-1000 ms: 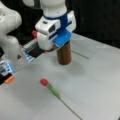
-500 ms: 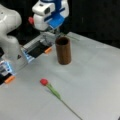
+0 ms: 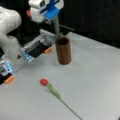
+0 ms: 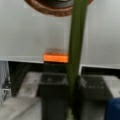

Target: Flower insertion into a vase

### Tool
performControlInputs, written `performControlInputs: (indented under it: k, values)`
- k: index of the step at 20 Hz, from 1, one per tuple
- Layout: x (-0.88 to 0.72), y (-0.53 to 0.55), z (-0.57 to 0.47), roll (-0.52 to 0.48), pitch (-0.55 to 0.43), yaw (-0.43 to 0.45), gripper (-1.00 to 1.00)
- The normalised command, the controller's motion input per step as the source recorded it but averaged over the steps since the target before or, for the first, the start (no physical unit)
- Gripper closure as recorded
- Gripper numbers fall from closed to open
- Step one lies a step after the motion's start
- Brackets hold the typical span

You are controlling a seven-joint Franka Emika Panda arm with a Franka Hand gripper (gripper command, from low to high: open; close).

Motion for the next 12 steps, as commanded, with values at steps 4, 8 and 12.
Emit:
performControlInputs:
  k: [4, 8, 12]
  values:
    - [-0.35, 0.38, -0.20, 0.081, -0.086, -0.080, 1.00]
    - [-0.33, 0.31, -0.19, 0.048, -0.101, -0.112, 1.00]
    - [-0.34, 0.12, -0.16, 0.084, -0.119, -0.102, 1.00]
